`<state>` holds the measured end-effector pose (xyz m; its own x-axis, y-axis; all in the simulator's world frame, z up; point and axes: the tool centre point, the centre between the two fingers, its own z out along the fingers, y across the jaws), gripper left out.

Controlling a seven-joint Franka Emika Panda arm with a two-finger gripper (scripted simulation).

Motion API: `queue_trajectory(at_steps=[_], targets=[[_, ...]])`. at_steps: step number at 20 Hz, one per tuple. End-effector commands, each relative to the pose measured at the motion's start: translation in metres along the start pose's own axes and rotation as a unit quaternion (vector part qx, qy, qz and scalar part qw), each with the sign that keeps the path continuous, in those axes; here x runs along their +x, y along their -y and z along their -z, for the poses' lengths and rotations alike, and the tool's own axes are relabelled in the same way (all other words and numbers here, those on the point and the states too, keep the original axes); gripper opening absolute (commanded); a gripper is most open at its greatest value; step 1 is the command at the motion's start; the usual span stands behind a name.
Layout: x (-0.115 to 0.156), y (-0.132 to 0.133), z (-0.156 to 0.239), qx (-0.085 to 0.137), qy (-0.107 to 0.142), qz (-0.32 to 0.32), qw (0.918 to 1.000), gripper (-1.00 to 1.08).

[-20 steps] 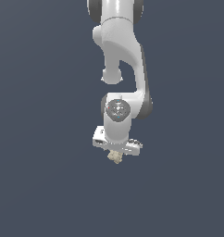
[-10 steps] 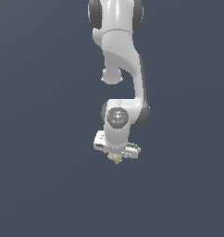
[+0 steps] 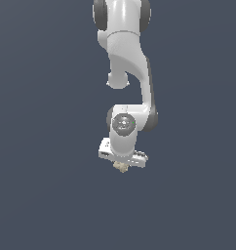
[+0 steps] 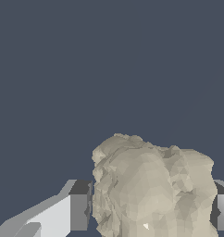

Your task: Pick up the object and move it to a goal position.

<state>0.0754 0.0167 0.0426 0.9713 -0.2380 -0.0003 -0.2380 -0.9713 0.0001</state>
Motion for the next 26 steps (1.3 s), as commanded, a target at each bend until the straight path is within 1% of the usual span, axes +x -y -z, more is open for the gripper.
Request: queue_trajectory(at_steps=[1,8,14,19,26], targets=[[0.0,0.0,0.0,0.0,0.0,0.0,1.0,-1.0],[-0.007,0.006,0.009,0.0,0.0,0.0,1.0,-1.0],[-0.025,0.021,0.031,0.0,0.0,0.0,1.0,-1.0],[-0.05,0.041,0.062,0.0,0.0,0.0,1.0,-1.0],[-0.096,0.082,0.121,0.0,0.0,0.0,1.0,-1.0]])
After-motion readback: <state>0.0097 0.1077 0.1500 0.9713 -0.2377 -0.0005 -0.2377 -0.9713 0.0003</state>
